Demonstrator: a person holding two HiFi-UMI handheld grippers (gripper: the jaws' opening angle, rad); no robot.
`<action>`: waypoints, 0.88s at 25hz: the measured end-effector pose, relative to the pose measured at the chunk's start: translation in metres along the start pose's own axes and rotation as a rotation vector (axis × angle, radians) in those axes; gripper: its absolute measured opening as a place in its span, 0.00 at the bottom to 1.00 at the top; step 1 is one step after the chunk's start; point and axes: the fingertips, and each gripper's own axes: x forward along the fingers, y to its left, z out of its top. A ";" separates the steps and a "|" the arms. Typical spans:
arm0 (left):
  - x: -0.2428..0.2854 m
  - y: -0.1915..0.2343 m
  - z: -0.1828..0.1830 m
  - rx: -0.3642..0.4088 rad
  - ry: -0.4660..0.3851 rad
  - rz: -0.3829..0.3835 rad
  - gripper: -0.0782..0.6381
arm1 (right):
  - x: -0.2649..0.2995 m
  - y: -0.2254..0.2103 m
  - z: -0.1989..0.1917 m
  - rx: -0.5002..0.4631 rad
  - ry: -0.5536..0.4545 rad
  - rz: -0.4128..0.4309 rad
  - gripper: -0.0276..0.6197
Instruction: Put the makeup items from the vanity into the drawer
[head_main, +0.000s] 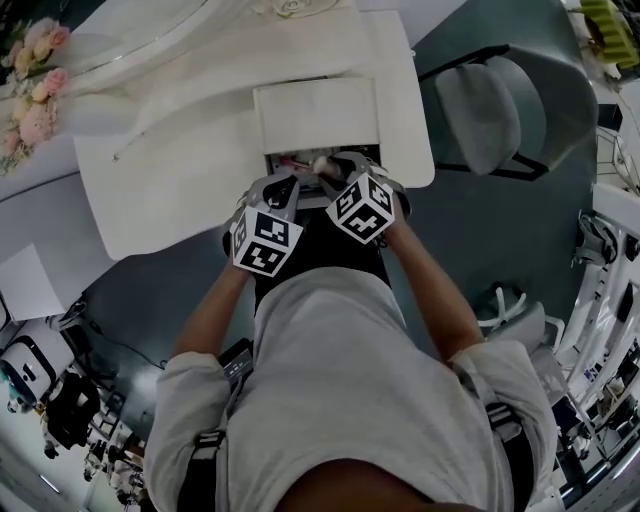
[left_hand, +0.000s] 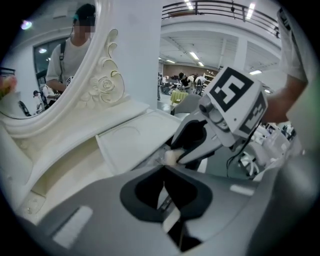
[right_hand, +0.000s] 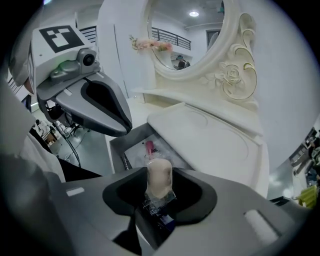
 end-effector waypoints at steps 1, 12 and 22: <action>0.001 -0.002 0.000 -0.007 0.004 0.002 0.11 | 0.000 0.000 -0.002 0.009 0.000 0.004 0.29; -0.016 0.005 -0.001 -0.112 -0.072 0.095 0.11 | -0.014 -0.001 0.006 0.056 -0.110 -0.017 0.39; -0.092 0.014 -0.005 -0.191 -0.278 0.237 0.11 | -0.070 0.057 0.071 0.152 -0.418 -0.130 0.06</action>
